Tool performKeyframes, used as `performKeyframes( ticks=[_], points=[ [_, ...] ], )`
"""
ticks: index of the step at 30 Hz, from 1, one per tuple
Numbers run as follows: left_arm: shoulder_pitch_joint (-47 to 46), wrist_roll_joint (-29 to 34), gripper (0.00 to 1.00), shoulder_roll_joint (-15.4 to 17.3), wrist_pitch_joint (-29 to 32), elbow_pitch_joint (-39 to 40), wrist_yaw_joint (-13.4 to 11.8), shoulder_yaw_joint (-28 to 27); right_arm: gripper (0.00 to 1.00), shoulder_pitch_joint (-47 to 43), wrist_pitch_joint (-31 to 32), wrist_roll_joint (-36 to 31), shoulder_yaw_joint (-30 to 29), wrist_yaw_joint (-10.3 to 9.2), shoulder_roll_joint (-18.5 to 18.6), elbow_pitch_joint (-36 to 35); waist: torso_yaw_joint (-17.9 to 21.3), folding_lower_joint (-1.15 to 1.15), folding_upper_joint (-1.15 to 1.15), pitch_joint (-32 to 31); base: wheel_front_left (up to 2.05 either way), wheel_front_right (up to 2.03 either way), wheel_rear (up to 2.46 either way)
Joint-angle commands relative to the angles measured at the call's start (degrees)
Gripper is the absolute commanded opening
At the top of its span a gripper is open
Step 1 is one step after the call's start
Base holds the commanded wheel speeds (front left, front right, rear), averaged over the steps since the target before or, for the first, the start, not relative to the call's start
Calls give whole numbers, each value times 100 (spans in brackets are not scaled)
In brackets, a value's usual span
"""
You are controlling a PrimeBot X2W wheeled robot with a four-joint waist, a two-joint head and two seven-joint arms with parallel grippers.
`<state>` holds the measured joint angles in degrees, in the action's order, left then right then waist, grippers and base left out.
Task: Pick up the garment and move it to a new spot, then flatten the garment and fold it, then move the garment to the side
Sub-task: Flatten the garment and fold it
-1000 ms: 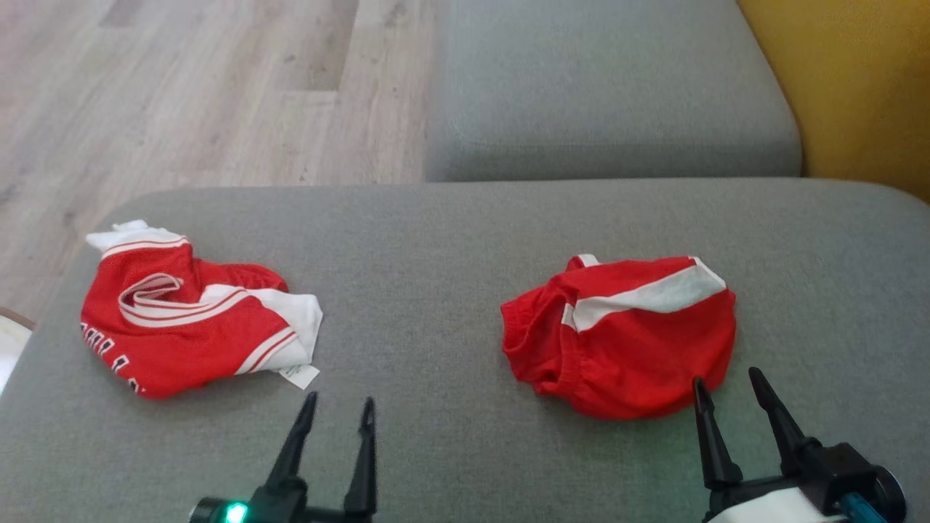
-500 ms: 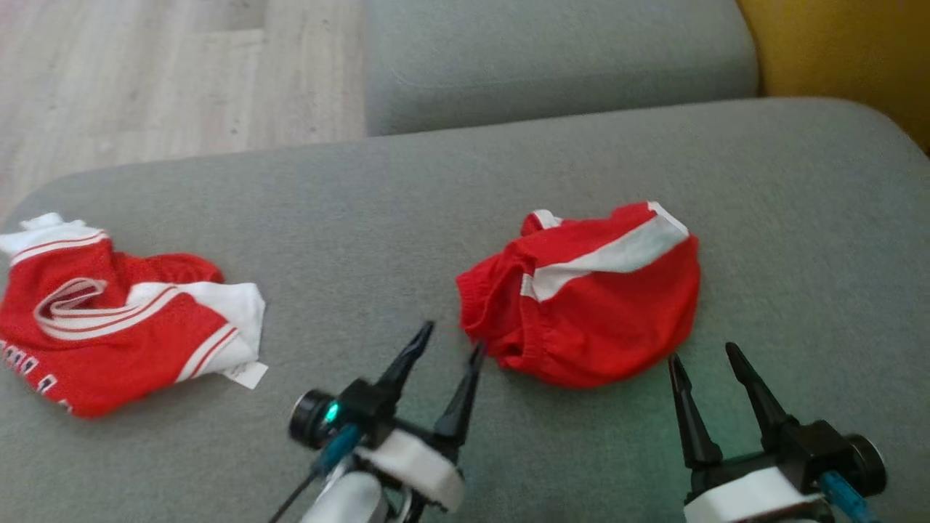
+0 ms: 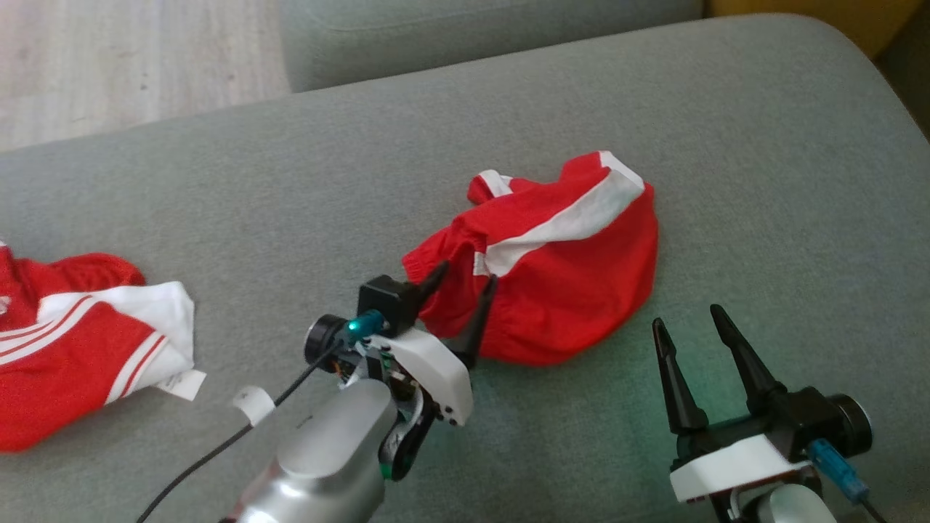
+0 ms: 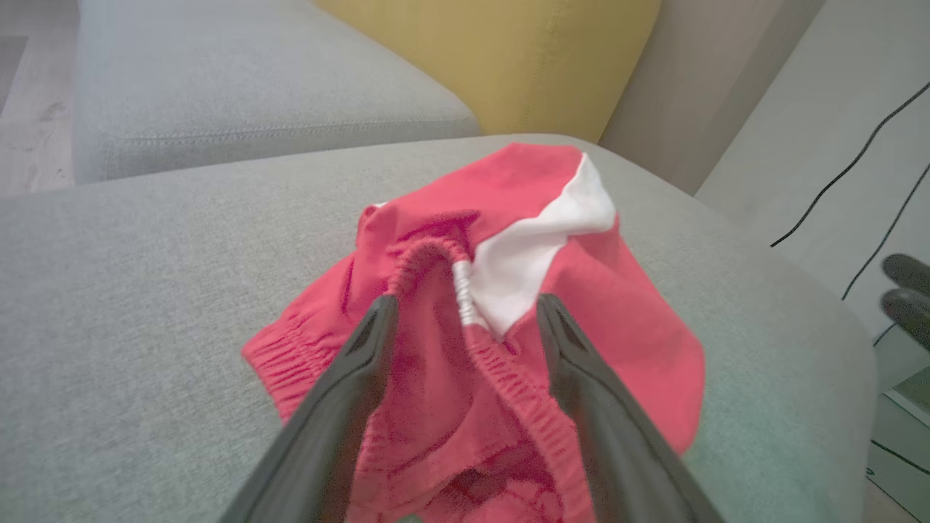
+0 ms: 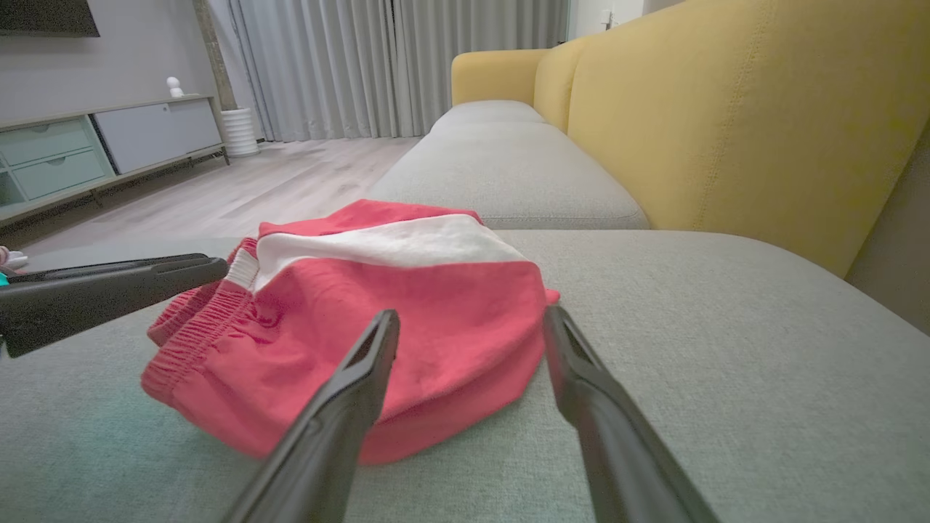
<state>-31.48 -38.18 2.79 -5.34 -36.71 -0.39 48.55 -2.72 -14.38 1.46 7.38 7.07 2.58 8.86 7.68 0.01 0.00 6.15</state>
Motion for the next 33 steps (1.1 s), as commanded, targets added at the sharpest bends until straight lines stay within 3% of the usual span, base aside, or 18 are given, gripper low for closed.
performKeyframes(
  ticks=[1,7,8,11,12,14,15,16,23,29,33],
  points=[
    [-334,-92,100,10,-27,47,-73,-107,100,218,-62,-4,153,42,30,-188,91,-1,0,75,0,0,0],
    [-604,-560,100,10,-142,-372,-91,88,100,238,-62,-16,183,42,30,-178,183,-1,0,118,0,0,0],
    [-636,-629,95,10,-155,-424,-81,127,100,236,-62,-19,186,42,30,-176,193,-1,0,117,0,0,0],
    [-717,-813,66,10,-169,-562,-35,273,100,230,-62,-20,197,42,30,-172,217,-1,0,108,0,0,0],
    [-734,-877,49,9,-164,-594,-12,330,100,229,-62,-21,200,42,30,-169,225,-1,0,103,0,0,0],
    [-762,-1002,30,9,-145,-639,6,454,100,230,-62,-21,209,42,30,-163,241,-1,0,93,0,0,0],
    [-781,-1054,7,9,-157,-660,-5,508,100,231,-62,-20,216,42,30,-161,248,-1,0,87,0,0,0],
    [-804,-1092,0,9,-183,-680,-16,563,100,233,-62,-21,225,42,30,-160,256,-1,0,80,0,0,0],
    [-957,-1308,0,9,-475,-809,40,892,100,198,-62,-10,276,42,30,-108,319,-1,0,-67,0,0,0],
    [-1253,-1571,0,9,-659,-463,315,1130,100,92,-62,78,301,42,30,-75,404,-1,0,-377,0,0,0],
    [-2047,-1901,0,9,-453,-95,545,1260,100,33,-62,147,385,42,30,-62,583,-1,0,-679,0,0,0]
  ],
)
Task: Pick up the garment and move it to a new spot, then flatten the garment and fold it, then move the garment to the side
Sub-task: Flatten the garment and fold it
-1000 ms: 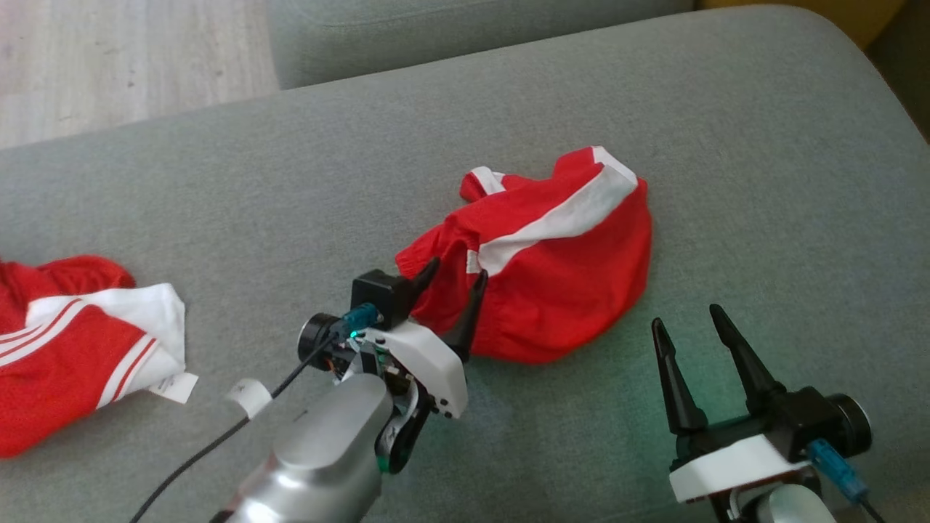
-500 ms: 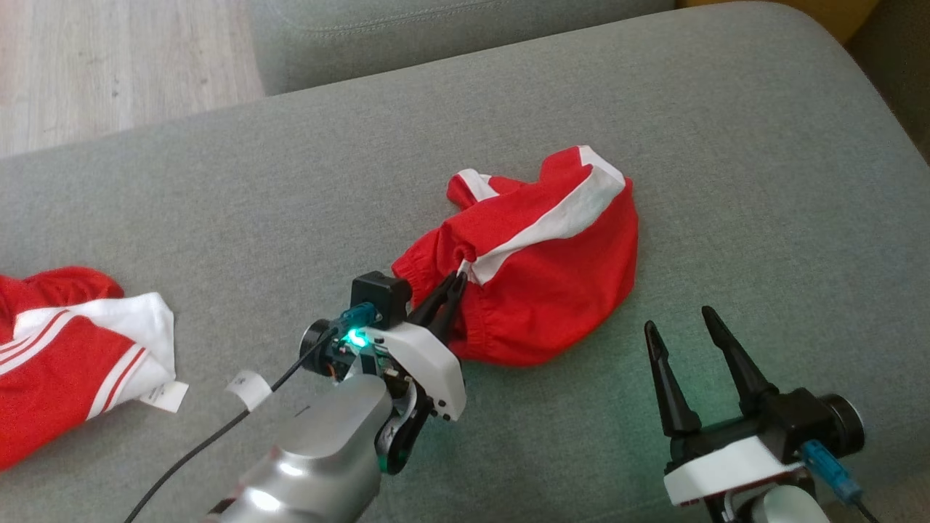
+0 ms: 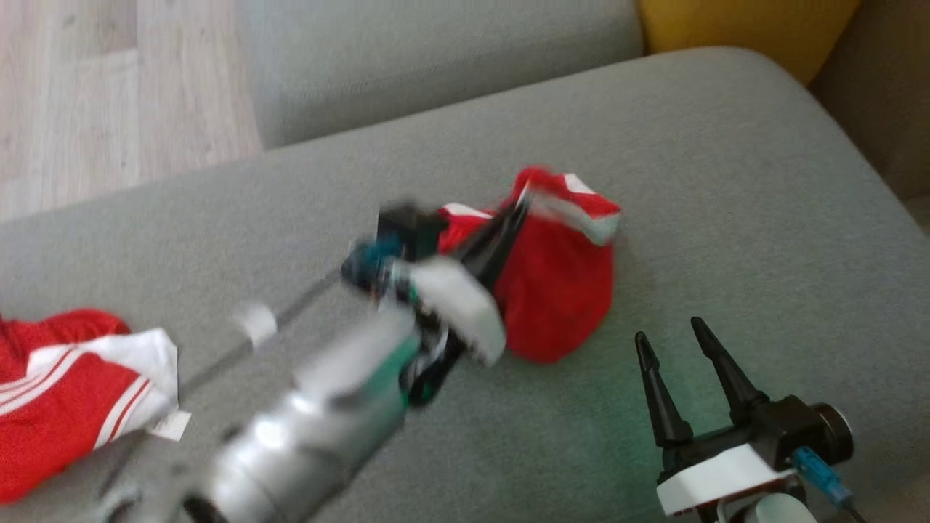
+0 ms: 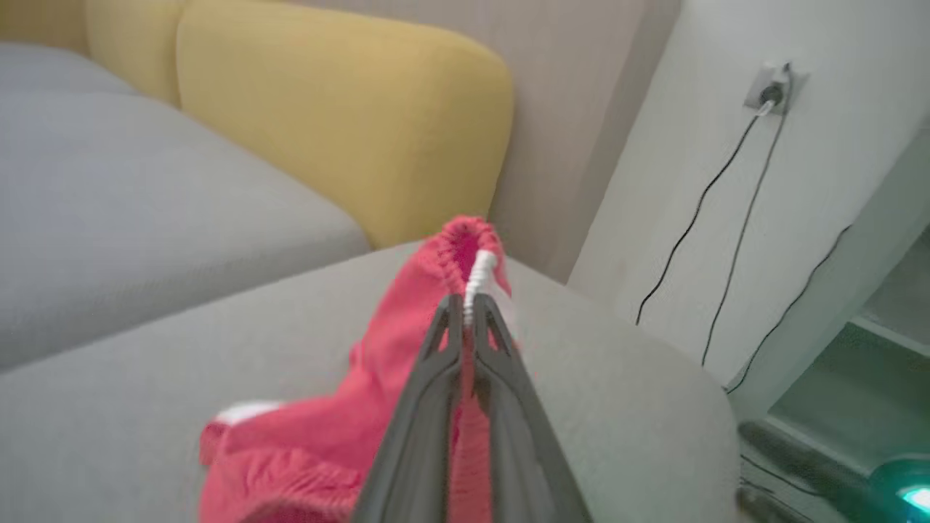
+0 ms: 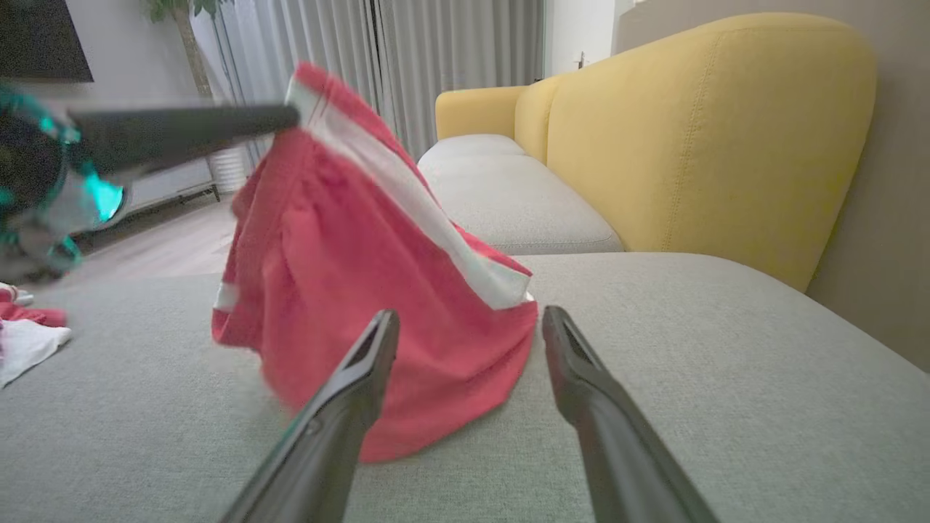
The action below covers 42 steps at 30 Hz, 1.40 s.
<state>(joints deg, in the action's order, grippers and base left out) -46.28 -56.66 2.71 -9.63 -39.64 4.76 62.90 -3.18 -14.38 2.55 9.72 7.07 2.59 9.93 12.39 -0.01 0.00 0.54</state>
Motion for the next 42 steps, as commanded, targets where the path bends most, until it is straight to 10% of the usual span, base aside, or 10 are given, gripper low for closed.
performKeyframes(
  ticks=[1,12,27,42],
  points=[
    [-788,-146,0,17,4,275,71,-201,100,68,-62,56,159,42,29,-173,146,1,0,-157,0,0,0],
    [-2361,-1164,0,43,157,638,257,-702,100,-48,-62,172,-33,42,29,-281,-26,1,0,-356,0,0,0],
    [1024,-1905,0,1658,470,1263,-250,-130,100,-210,-62,118,-554,42,78,-619,-1508,1,0,122,0,0,0],
    [689,-1522,0,1530,281,1430,-334,-43,100,2382,2069,1577,458,42,2086,1914,-2438,1,0,934,0,0,0]
  ],
)
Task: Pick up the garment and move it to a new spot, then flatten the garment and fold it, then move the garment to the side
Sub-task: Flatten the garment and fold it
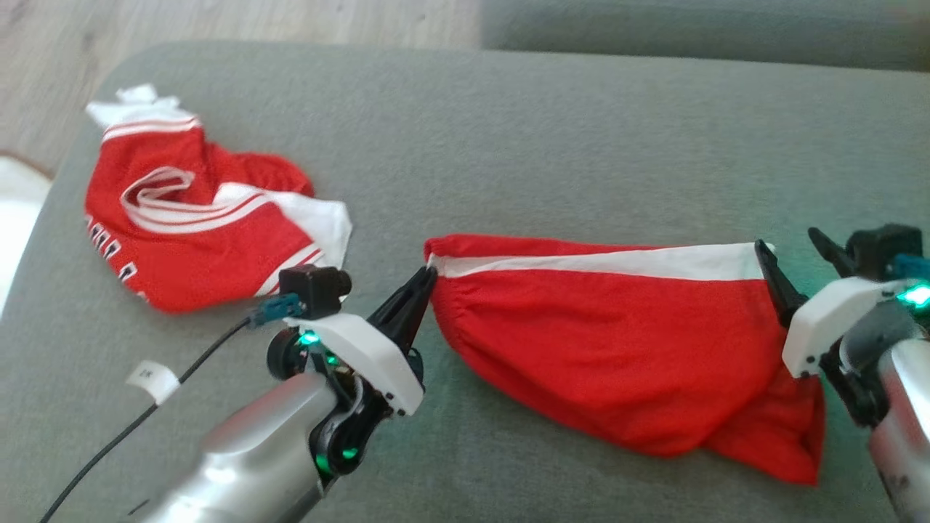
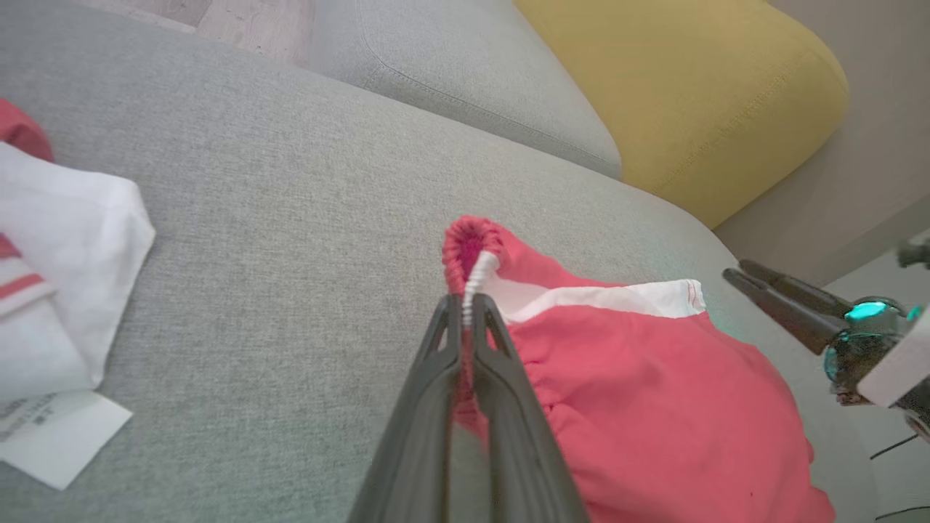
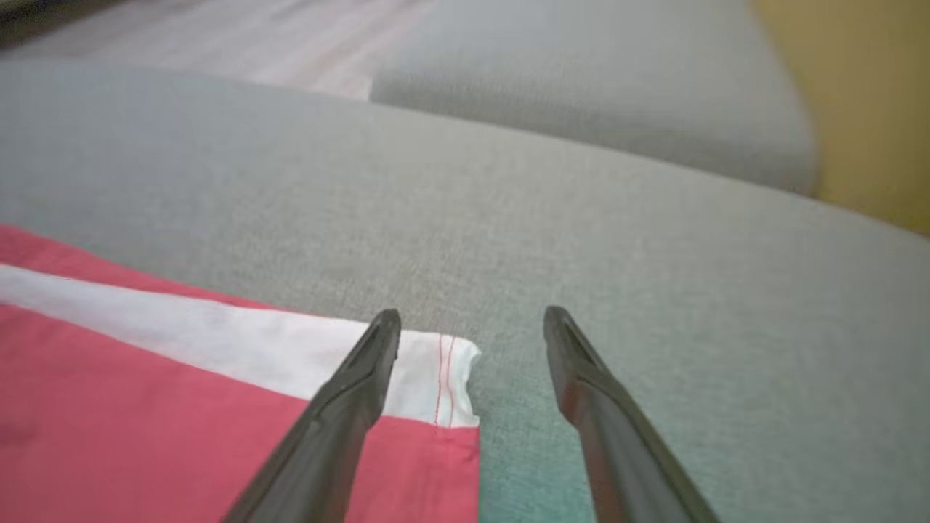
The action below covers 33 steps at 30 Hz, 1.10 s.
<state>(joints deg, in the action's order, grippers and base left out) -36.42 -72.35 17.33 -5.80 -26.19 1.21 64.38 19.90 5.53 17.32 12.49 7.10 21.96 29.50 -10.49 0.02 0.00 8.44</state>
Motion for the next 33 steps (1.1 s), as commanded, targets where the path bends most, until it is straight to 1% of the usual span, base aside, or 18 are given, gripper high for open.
performKeyframes(
  ticks=[1,4,6,7,8,9,10,15,20,21,23,27,30,33],
  points=[
    [-319,58,0,45,-110,66,35,-187,100,184,205,254,284,39,196,85,-173,-2,0,167,0,0,0],
    [-370,83,0,-15,-128,13,73,-176,100,466,402,685,631,39,333,403,-231,-2,0,229,0,0,0],
    [-383,93,0,-31,-131,-8,84,-169,100,545,427,785,739,39,366,501,-242,-2,0,243,0,0,0],
    [-393,102,0,-47,-134,-28,95,-159,91,618,424,861,841,39,397,592,-252,-2,0,254,0,0,0],
    [-400,109,0,-61,-134,-47,104,-151,69,688,398,925,925,39,420,674,-257,-2,0,268,0,0,0],
    [-408,115,0,-72,-133,-64,112,-144,28,754,365,976,1008,39,440,748,-259,-2,0,280,0,0,0],
    [-416,120,0,-82,-136,-83,118,-141,0,817,325,1022,1098,39,456,809,-255,-2,0,290,0,0,0],
    [-493,183,0,-68,-229,-231,144,-165,0,1141,14,1269,1421,39,500,964,-111,-2,0,287,0,0,0],
    [-896,451,0,30,-568,-258,139,-339,0,1622,-444,1474,1477,39,646,877,215,-2,0,300,0,0,0],
    [-1041,483,0,42,-615,-225,176,-412,0,1765,-530,1498,1459,39,700,834,299,-2,0,323,0,0,0],
    [-1416,591,0,88,-689,-187,236,-562,0,2091,-681,1536,1403,39,820,728,483,-2,0,392,0,0,0],
    [-2399,1013,0,141,-782,-303,303,-767,0,2875,-953,1476,1179,39,1105,490,872,-2,0,598,0,0,0],
    [-3161,1321,0,82,-858,-493,383,-972,0,3475,-1190,1291,951,39,1218,388,1152,-2,0,697,0,0,0],
    [-3833,1779,0,-25,-911,-610,443,-1257,0,3950,-1438,1096,761,39,1246,266,1364,-2,0,713,0,0,0]
  ],
)
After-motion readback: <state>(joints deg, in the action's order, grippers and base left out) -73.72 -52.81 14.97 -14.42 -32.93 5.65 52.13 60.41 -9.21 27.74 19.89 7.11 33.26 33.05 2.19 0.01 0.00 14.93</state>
